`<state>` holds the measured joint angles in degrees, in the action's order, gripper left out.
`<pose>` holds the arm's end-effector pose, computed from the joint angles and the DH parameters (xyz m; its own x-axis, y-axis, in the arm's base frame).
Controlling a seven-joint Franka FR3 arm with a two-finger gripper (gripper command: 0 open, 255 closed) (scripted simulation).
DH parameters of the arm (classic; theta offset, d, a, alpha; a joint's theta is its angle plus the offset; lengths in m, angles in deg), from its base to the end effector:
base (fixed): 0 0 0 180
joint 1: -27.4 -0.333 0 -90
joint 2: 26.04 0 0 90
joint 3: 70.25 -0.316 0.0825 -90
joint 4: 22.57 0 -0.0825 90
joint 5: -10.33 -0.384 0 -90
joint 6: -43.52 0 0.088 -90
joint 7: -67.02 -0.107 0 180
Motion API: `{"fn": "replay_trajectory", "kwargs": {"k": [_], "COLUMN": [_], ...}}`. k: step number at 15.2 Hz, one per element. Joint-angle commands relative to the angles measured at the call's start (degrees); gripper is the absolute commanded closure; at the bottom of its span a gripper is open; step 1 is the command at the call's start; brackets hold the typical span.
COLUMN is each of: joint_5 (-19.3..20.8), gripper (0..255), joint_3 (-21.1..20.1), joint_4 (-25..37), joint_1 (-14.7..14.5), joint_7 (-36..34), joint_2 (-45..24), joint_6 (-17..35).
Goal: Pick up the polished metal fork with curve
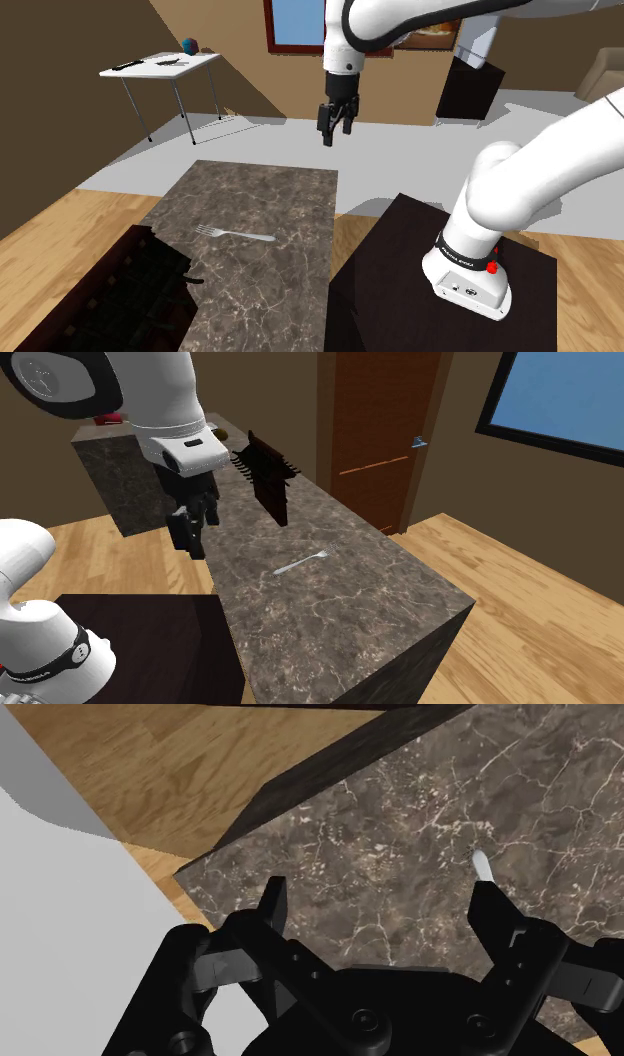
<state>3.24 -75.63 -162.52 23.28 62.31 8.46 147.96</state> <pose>0.3608 0.0739 0.5079 0.9991 0.0354 -0.0252 0.0337 -0.9974 -0.0642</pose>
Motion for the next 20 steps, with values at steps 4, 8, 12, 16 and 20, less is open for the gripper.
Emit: {"fn": "replay_trajectory", "kwargs": {"k": [4, 8, 12, 16, 20], "joint_5": [-0.73, -0.26, 1.36, 4.21, 8.0], "gripper": [0, 0, 0, 0, 0], "joint_3": [-3.46, -6.07, -8.46, -10.37, -11.48], "joint_4": [1.43, 4.2, 8.07, 13.0, 18.99], "joint_1": [-1.59, -2.55, -3.38, -4.41, -6.0], "joint_7": [-1.48, -3.02, -5.05, -7.62, -10.52], "joint_2": [-9.16, -17.09, -25.37, -33.89, -42.55], "joint_6": [8.65, 14.42, 19.35, 23.24, 25.96]}}
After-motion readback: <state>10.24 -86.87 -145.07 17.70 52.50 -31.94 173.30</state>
